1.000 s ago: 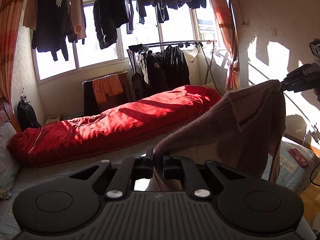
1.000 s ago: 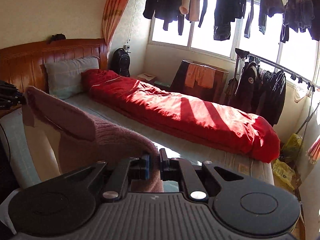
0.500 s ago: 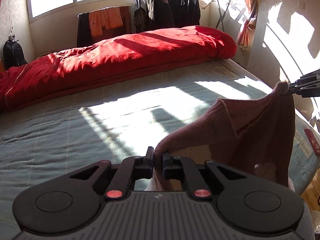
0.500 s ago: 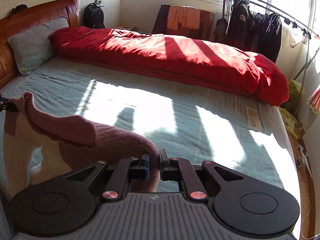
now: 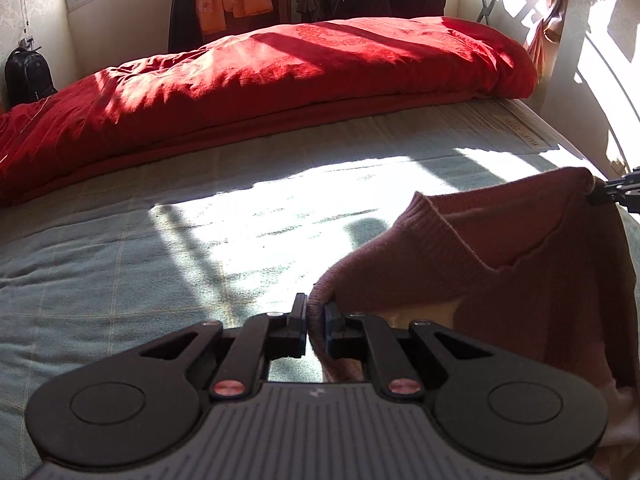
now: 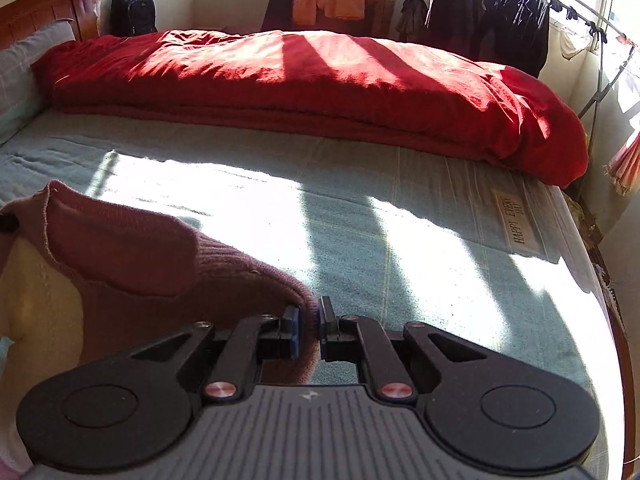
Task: Fold clothes
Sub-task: 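Lower the unfolded sweater flat onto the bed and open both grippers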
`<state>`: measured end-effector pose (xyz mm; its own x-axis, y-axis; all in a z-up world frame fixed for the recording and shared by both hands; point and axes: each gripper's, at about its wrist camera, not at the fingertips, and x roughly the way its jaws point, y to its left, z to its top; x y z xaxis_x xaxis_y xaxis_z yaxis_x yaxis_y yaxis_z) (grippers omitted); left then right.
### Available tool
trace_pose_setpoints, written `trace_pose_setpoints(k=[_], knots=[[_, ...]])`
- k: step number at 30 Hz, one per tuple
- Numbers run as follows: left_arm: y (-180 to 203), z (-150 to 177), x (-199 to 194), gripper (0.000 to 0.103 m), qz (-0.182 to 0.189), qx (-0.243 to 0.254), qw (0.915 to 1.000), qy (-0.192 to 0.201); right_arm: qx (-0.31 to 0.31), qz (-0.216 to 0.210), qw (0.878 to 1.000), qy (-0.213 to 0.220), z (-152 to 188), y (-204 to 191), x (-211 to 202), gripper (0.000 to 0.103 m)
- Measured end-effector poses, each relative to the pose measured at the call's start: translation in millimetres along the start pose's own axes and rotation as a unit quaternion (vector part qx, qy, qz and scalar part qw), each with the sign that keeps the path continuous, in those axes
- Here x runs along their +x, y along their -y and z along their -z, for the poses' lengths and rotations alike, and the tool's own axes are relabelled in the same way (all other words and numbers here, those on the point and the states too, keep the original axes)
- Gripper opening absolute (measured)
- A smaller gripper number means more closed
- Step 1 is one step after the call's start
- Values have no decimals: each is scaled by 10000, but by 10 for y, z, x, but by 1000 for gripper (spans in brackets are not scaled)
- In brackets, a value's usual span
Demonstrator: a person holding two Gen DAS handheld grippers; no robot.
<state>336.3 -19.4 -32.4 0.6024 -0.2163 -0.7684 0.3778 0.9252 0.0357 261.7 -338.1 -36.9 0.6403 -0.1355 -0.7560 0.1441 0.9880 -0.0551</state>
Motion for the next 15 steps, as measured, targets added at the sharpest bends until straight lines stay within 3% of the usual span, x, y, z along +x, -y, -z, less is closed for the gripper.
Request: trace_pose_setpoints(k=[7, 15], knots=[[-59, -168, 583, 6, -131, 36, 9998, -125, 191, 149, 9996, -109, -99, 52, 596, 10], [-10, -195, 1157, 6, -186, -28, 9994, -299, 549, 340, 9973, -360, 55, 168, 1121, 10]])
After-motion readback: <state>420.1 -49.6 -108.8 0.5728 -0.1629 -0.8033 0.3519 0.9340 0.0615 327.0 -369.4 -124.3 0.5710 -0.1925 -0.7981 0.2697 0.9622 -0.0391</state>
